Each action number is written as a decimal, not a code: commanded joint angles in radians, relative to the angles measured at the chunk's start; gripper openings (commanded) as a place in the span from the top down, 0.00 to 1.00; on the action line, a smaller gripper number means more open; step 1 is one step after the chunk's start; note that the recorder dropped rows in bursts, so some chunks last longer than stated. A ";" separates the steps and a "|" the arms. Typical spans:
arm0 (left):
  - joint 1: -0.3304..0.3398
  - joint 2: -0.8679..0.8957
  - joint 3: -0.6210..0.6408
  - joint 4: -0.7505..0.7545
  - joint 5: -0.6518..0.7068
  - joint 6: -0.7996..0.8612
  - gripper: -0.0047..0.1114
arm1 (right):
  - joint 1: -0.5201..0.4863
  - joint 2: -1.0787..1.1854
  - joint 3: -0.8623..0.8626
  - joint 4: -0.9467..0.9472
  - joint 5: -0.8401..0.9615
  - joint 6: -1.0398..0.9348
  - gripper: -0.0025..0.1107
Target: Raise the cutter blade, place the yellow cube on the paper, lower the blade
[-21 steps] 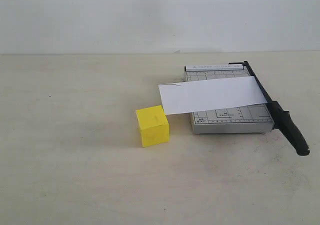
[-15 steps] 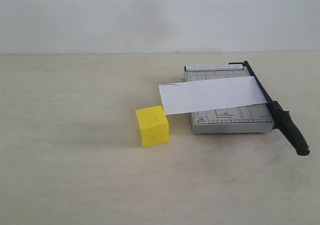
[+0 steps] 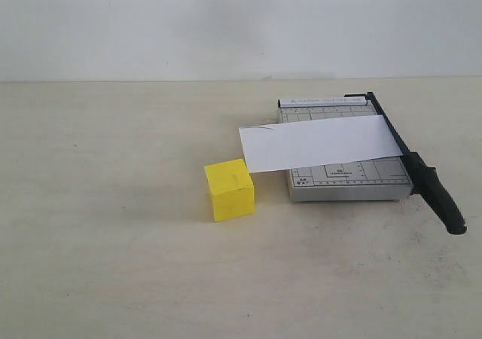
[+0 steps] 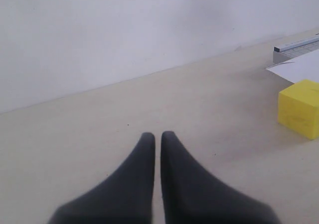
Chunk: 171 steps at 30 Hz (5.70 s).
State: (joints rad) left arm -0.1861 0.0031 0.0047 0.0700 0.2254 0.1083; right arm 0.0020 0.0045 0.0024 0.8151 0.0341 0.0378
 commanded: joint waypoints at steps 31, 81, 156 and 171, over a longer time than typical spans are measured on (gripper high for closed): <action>0.001 -0.003 -0.005 0.002 -0.017 -0.003 0.92 | -0.002 1.389 -0.464 -1.212 -0.121 0.409 0.51; 0.001 -0.003 -0.005 0.002 -0.017 -0.003 0.92 | -0.002 1.053 -0.516 -1.211 -0.112 0.422 0.98; -0.308 1.226 -0.600 -0.116 -0.808 -0.016 0.92 | -0.002 0.752 -0.201 -0.585 -0.034 -0.248 0.98; -0.651 1.910 -1.089 -0.185 -0.706 0.158 0.92 | -0.002 0.775 -0.201 -0.555 0.110 -0.163 0.98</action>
State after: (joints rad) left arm -0.8211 1.8326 -0.9684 -0.1230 -0.5768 0.2227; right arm 0.0021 0.7805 -0.2016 0.2627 0.1654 -0.1262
